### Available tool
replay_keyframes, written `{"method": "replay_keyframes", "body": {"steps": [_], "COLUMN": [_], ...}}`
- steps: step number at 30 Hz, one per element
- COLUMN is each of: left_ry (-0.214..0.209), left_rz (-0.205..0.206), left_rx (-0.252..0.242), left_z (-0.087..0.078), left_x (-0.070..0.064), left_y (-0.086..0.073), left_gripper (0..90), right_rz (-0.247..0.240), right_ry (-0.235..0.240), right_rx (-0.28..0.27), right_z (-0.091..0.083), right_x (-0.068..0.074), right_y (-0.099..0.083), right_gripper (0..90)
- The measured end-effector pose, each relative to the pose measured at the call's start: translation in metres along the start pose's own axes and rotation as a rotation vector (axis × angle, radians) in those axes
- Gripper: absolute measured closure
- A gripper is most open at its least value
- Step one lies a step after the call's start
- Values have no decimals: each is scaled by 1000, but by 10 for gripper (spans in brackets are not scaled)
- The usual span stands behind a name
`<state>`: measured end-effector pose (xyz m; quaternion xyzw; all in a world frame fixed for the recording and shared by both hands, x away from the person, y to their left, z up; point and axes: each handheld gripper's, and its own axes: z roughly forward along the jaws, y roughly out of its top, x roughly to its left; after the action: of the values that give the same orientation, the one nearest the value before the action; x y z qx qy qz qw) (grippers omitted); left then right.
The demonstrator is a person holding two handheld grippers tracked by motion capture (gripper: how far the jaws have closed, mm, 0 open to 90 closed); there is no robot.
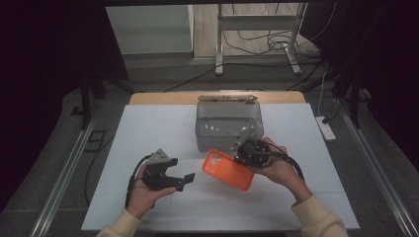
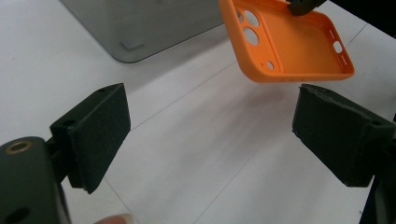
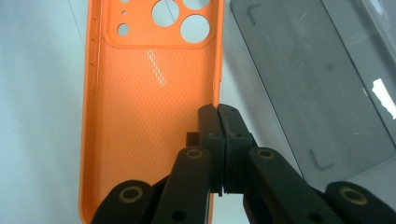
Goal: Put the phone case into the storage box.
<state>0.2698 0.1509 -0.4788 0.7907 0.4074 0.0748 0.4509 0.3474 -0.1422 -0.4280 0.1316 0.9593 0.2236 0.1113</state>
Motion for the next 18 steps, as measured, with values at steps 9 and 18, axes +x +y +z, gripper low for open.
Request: {"method": "replay_keyframes", "body": {"steps": [9,18], "left_ry": [-16,-38], "left_rz": [-7,1], "left_rx": [8,20], "left_z": [4,11], "left_x": [-1,-5], "left_y": [8,18], "left_gripper": [117,117], "right_rz": [-1,-1], "right_ry": [-2,-3], "right_rx": [2,3], "right_z": [0,0], "right_x": [0,0], "right_y": [0,-1], "right_gripper": [890,890]}}
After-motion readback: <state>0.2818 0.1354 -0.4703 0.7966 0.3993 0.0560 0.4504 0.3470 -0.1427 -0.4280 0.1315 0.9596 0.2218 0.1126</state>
